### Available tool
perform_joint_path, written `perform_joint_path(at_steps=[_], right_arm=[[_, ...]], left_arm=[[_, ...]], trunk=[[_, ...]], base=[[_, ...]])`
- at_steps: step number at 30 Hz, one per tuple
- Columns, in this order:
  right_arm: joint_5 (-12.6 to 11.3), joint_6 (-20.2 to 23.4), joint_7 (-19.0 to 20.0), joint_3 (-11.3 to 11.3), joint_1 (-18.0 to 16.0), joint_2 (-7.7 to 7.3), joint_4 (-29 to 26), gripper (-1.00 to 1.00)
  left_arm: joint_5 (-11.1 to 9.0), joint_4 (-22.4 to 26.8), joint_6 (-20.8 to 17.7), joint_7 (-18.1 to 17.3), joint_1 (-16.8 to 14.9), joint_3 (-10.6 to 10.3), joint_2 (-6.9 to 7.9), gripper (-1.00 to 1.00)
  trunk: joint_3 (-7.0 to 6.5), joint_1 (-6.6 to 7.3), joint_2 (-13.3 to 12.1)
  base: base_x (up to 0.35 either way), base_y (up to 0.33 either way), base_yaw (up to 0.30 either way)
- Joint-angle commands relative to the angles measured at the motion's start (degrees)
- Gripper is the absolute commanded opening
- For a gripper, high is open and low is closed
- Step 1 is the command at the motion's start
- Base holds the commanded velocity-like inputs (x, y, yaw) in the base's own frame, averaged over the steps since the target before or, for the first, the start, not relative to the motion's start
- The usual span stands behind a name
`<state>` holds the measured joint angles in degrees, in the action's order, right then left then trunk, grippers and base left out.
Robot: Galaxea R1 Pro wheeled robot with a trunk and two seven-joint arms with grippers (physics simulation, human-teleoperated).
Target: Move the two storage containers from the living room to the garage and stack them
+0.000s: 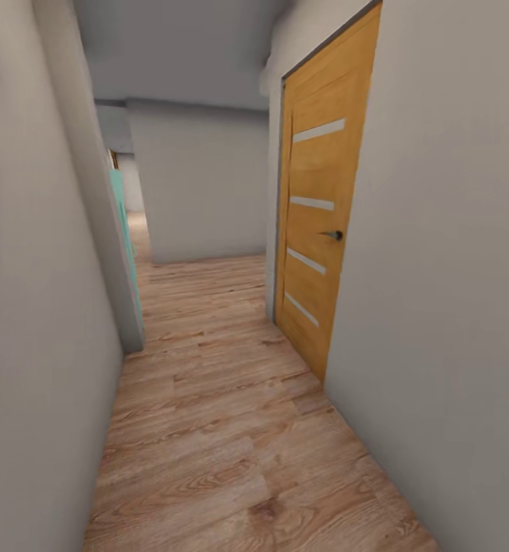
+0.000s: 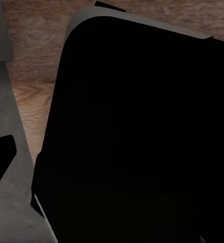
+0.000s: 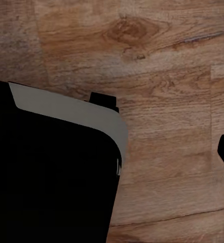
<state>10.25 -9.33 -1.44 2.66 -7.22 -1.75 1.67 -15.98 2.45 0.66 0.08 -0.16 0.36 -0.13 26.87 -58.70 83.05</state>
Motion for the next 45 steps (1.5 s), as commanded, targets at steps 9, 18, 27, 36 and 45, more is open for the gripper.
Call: perform_joint_path(at_steps=[9,18,27,36,45], right_arm=[[0.5,-0.3,-0.3,0.2,-0.1,0.0,0.2,1.0],[0.4,0.1,-0.3,0.2,-0.1,0.06,0.2,1.0],[0.2,0.3,-0.3,0.2,-0.1,0.08,0.2,1.0],[0.6,-0.1,-0.3,0.2,-0.1,0.08,0.2,1.0],[0.6,-0.2,-0.3,0.3,-0.1,0.08,0.2,1.0]], left_arm=[[-0.3,0.0,0.0,0.0,0.0,0.0,-0.05,1.0],[-0.3,0.0,0.0,0.0,0.0,0.0,-0.05,1.0],[-0.3,0.0,0.0,0.0,0.0,0.0,-0.05,1.0],[-0.2,0.0,0.0,0.0,0.0,0.0,-0.05,1.0],[-0.2,0.0,0.0,0.0,0.0,0.0,-0.05,1.0]], trunk=[[0.05,-0.03,0.0],[0.05,-0.03,0.0],[0.05,-0.03,0.0],[0.05,-0.03,0.0],[0.05,-0.03,0.0]], base=[[0.312,0.0,0.006],[0.321,0.0,0.0],[0.321,-0.015,0.0],[0.321,-0.08,0.17],[0.321,-0.086,0.271]])
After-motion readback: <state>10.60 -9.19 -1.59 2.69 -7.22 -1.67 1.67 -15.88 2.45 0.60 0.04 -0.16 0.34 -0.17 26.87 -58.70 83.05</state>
